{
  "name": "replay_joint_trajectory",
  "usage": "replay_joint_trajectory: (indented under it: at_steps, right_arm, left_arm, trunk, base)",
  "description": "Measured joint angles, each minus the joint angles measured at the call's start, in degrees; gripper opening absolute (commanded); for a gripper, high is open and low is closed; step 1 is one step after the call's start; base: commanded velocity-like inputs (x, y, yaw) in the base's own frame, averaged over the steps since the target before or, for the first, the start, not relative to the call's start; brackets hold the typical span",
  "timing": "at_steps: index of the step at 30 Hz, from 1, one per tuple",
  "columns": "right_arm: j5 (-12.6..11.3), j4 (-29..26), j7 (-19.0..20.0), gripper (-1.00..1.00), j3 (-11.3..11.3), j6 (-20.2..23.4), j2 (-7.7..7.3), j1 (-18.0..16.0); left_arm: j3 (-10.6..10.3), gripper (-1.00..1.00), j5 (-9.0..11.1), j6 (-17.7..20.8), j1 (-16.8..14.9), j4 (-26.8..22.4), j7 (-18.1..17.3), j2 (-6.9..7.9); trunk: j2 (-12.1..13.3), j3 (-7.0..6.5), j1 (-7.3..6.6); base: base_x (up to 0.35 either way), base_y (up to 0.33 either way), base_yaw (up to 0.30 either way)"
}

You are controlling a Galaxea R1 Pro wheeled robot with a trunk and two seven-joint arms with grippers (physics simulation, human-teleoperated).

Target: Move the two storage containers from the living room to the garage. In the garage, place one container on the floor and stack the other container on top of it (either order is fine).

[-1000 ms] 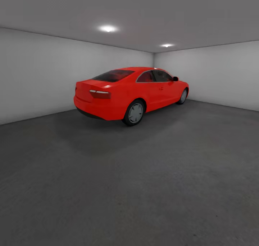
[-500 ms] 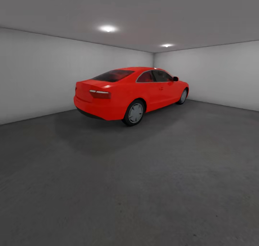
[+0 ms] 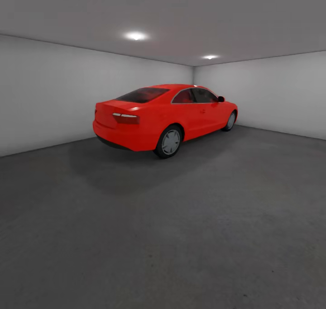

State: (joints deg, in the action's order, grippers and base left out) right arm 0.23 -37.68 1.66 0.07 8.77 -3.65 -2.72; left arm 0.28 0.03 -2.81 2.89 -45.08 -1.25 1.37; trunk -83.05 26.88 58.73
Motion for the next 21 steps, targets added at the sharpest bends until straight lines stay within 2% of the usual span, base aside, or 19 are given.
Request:
replay_joint_trajectory:
  at_steps: [21]
  right_arm:
    - [-0.3,-1.0,-0.2,1.00,-0.3,0.2,0.05,0.0]
  left_arm:
    - [0.1,1.00,0.1,-0.5,0.0,-0.4,0.1,-0.05]
  trunk:
    - [0.0,0.00,0.00]
  base:
    - [0.000,0.000,0.000]
